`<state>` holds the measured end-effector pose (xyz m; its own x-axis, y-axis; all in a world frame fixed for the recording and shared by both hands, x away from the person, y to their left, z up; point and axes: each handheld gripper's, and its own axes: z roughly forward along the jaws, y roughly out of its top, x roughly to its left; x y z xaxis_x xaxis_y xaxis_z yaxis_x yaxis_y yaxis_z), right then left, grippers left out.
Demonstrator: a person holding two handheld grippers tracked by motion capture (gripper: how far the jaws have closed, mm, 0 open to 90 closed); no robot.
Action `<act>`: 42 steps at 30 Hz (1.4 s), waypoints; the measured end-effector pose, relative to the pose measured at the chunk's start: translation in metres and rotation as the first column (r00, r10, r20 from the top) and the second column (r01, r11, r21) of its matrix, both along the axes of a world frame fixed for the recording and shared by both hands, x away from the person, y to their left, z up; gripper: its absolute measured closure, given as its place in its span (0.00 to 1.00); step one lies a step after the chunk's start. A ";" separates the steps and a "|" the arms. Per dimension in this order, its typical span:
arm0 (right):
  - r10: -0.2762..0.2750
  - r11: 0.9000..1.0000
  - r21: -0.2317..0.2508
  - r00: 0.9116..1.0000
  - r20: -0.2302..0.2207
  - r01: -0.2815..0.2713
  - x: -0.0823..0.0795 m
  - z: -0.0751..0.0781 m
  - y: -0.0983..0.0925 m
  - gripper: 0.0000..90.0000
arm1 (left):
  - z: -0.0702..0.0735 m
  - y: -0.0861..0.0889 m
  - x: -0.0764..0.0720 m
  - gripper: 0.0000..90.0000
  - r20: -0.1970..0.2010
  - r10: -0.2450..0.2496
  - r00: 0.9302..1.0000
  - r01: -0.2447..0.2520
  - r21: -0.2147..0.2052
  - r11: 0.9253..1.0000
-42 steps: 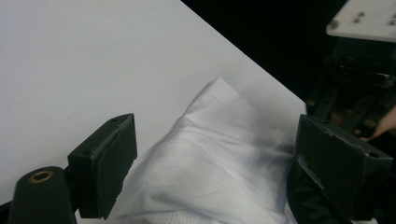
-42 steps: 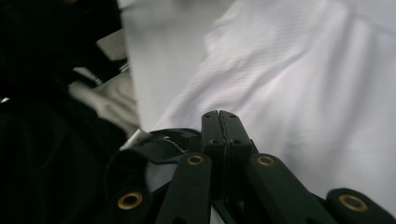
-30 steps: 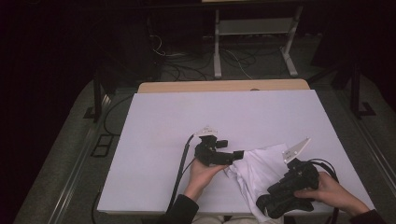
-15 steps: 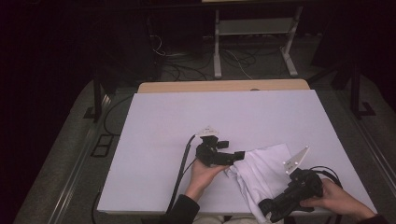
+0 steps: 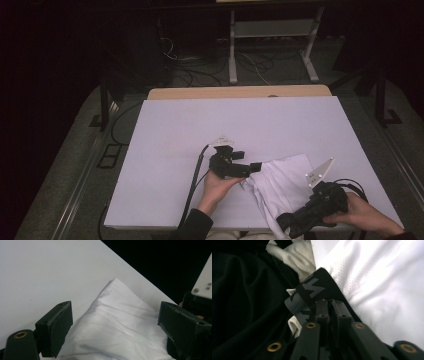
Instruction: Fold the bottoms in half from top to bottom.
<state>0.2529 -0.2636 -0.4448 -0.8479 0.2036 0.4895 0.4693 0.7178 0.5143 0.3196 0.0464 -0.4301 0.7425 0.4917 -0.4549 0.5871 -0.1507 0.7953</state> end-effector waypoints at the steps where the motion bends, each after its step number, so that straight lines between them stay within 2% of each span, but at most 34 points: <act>1: -0.008 1.000 0.009 1.000 0.008 0.008 0.000 0.002 -0.001 0.87 | 0.000 0.000 0.000 0.13 0.000 0.001 1.000 -0.001 0.001 1.000; 6: -0.066 0.997 0.043 0.996 0.060 0.064 0.004 0.015 -0.009 0.75 | -0.001 0.002 0.000 0.13 -0.004 0.001 1.000 -0.001 0.002 1.000; 12: -0.141 0.989 0.059 0.984 0.114 0.135 0.011 0.026 -0.018 0.59 | -0.002 0.003 0.001 0.12 -0.009 0.002 1.000 -0.002 0.004 1.000; 16: -0.192 0.980 0.073 0.971 0.144 0.183 0.018 0.033 -0.025 0.47 | -0.002 0.004 0.002 0.12 -0.015 0.004 1.000 -0.004 0.004 1.000; 18: -0.221 0.974 0.082 0.961 0.165 0.210 0.022 0.036 -0.029 0.42 | -0.003 0.004 0.002 0.12 -0.017 0.006 1.000 -0.006 0.004 1.000; 21: -0.280 0.959 0.094 0.941 0.191 0.267 0.030 0.041 -0.036 0.37 | -0.004 0.004 0.002 0.12 -0.017 0.004 1.000 -0.004 0.010 1.000; 22: -0.291 0.956 0.097 0.937 0.192 0.277 0.032 0.041 -0.038 0.36 | -0.004 0.004 0.003 0.12 -0.017 0.003 1.000 -0.003 0.012 1.000; 26: -0.355 0.934 0.118 0.911 0.209 0.337 0.045 0.042 -0.049 0.34 | -0.007 0.005 0.003 0.12 -0.026 0.007 1.000 -0.007 0.014 1.000; 31: -0.399 0.917 0.125 0.892 0.214 0.380 0.057 0.041 -0.056 0.34 | -0.010 0.007 0.004 0.12 -0.031 0.011 0.999 -0.011 0.018 1.000; 36: -0.416 0.909 0.130 0.884 0.212 0.396 0.066 0.040 -0.061 0.33 | -0.012 0.009 0.006 0.12 -0.042 0.016 0.999 -0.016 0.020 1.000; 42: -0.448 0.894 0.120 0.872 0.199 0.432 0.076 0.035 -0.068 0.33 | -0.015 0.009 0.008 0.12 -0.050 0.015 0.999 -0.013 0.028 1.000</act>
